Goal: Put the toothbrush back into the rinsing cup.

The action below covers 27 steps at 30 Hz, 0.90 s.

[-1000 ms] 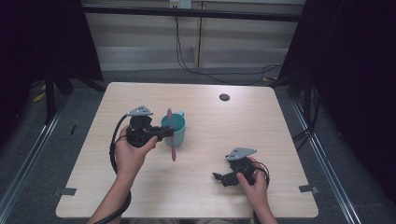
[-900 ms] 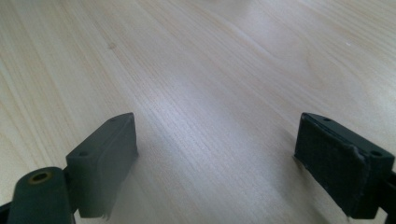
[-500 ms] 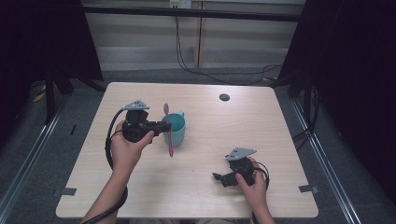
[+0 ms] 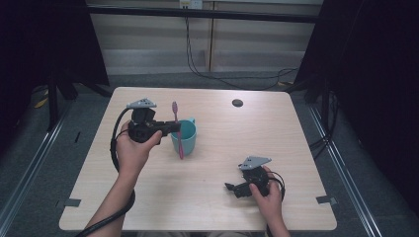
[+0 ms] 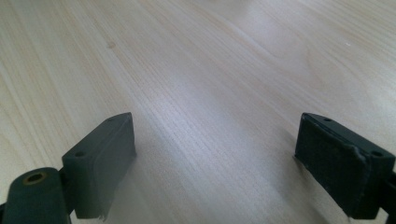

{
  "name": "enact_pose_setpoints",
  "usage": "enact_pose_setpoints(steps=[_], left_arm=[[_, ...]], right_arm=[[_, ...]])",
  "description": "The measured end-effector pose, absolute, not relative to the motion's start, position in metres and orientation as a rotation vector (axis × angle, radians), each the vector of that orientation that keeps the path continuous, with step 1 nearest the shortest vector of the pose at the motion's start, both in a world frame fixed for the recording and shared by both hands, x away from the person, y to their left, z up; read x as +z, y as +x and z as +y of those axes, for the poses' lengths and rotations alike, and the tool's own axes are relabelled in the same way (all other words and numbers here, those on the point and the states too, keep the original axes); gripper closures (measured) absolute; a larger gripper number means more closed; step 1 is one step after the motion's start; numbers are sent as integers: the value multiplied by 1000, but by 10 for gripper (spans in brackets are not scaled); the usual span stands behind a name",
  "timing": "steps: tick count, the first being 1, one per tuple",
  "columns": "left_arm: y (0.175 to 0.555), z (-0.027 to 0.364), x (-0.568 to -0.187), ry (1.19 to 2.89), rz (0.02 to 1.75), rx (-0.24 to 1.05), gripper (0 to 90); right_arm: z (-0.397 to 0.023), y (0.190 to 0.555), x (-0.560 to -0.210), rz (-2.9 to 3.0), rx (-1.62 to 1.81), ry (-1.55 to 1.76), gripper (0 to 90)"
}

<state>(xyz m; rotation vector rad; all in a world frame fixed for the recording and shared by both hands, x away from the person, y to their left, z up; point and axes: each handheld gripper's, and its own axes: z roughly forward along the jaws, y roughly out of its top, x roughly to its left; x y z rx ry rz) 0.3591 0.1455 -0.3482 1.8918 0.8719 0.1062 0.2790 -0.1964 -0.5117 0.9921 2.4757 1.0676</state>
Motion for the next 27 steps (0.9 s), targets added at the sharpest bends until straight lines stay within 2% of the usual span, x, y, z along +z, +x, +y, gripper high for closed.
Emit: enact_pose_setpoints(steps=[27], left_arm=[[382,132,-330,1918,871,162,804]], right_arm=[[-196,279,-512,2473,1069,992,115]])
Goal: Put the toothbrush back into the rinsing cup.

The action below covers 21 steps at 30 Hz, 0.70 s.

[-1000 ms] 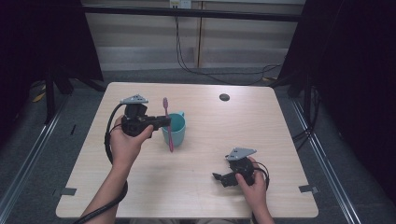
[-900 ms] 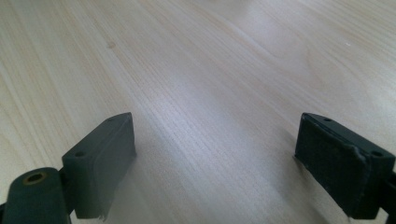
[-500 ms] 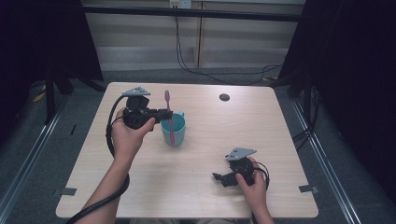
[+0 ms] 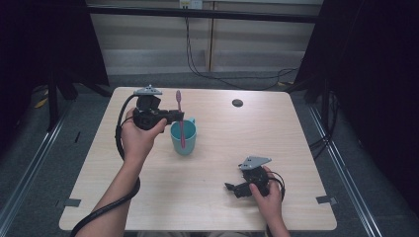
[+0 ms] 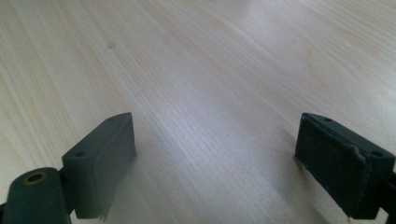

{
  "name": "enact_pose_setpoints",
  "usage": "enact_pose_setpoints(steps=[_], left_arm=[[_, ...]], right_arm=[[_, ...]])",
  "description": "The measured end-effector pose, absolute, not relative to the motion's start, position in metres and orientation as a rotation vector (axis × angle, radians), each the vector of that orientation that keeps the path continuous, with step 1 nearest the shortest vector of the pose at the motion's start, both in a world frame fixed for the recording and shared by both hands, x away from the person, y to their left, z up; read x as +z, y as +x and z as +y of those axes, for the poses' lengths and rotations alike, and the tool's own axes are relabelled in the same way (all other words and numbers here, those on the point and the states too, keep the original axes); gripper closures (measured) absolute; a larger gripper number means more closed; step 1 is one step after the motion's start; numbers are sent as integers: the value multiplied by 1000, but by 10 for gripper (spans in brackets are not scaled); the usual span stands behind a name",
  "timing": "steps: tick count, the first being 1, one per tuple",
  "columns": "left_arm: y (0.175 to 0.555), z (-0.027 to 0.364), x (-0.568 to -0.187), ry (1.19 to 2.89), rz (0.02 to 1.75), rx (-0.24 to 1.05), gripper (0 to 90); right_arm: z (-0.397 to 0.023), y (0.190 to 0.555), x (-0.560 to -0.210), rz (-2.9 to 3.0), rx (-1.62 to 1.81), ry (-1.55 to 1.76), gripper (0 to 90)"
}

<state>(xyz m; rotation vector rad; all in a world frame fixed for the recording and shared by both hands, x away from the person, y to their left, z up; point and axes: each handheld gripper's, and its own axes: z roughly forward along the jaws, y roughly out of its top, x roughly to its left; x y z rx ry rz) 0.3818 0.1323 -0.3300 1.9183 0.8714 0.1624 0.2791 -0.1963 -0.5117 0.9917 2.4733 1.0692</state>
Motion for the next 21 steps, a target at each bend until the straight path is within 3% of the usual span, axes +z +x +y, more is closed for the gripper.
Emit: enact_pose_setpoints(steps=[21], left_arm=[[400,127,-326,1912,882,196,803]], right_arm=[[-196,279,-512,2475,1069,992,114]])
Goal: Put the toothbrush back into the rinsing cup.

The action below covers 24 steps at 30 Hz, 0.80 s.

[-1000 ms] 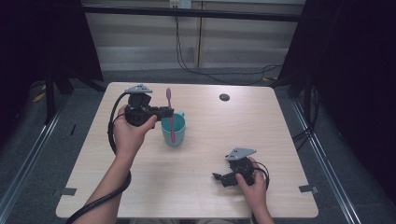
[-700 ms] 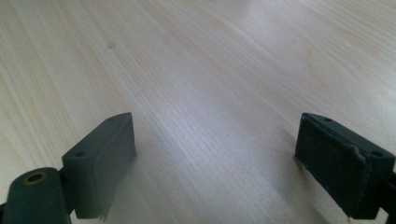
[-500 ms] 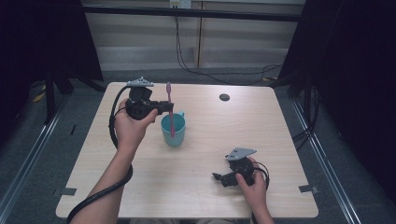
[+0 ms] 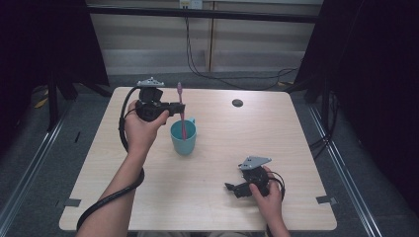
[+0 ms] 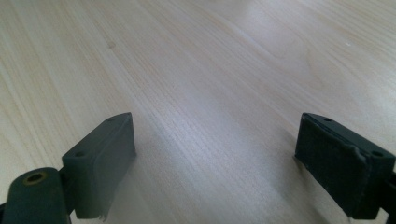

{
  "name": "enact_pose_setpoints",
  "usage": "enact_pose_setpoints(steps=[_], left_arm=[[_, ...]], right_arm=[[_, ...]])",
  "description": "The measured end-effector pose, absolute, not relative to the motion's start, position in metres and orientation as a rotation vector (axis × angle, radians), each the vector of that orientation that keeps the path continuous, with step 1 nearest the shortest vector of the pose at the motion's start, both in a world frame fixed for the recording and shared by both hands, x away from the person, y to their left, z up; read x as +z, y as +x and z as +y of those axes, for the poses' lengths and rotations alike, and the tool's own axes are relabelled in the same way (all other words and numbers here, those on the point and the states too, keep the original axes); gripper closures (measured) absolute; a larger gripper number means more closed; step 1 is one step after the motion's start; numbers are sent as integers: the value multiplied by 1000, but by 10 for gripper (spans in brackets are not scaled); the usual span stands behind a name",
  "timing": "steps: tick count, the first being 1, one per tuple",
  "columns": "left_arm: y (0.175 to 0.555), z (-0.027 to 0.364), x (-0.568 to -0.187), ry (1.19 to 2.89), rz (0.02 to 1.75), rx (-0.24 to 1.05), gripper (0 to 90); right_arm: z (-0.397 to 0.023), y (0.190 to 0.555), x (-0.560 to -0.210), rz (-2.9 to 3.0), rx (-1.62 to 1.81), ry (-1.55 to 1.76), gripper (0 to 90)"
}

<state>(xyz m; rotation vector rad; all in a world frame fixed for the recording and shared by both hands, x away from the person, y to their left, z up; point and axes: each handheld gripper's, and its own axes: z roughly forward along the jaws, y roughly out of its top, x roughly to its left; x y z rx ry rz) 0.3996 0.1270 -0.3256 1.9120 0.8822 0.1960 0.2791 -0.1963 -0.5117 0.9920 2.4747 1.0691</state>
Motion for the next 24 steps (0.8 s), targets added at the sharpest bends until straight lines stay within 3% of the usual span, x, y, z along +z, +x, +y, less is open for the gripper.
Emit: enact_pose_setpoints(steps=[24], left_arm=[[415,122,-326,1912,888,229,803]], right_arm=[[-196,279,-512,2475,1071,991,113]])
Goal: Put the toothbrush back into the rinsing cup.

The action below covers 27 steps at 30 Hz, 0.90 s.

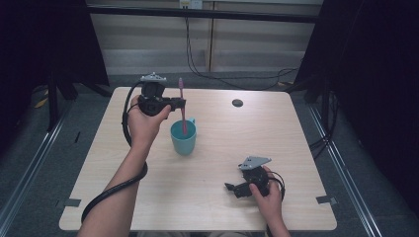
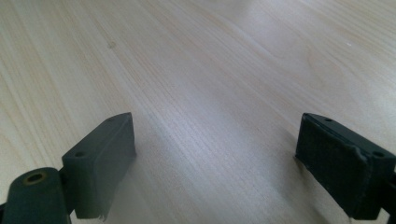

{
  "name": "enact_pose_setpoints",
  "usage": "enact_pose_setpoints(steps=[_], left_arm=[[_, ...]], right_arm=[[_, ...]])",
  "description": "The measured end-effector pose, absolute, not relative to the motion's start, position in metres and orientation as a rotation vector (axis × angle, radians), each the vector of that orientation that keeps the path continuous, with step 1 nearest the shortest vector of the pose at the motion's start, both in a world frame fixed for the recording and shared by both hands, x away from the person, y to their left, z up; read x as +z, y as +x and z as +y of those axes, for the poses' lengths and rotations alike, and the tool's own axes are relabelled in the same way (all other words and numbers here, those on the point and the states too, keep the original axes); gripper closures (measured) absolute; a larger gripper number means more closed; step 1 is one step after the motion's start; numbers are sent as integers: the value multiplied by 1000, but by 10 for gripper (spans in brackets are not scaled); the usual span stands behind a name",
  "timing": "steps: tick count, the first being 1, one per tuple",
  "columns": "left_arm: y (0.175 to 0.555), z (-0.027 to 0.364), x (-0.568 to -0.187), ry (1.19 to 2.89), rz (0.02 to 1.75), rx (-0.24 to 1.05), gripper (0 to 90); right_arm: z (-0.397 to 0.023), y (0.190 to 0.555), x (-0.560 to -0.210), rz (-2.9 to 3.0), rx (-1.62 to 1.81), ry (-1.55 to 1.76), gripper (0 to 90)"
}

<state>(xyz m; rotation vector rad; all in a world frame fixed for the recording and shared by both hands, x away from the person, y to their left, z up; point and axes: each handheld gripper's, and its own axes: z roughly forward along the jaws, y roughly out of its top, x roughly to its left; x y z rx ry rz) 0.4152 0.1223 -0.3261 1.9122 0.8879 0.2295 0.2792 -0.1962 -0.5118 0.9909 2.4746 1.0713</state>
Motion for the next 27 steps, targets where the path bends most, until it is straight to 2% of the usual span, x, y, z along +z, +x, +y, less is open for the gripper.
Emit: enact_pose_setpoints(steps=[27], left_arm=[[423,116,-353,1936,923,283,803]], right_arm=[[-196,279,-512,2476,1071,990,112]])
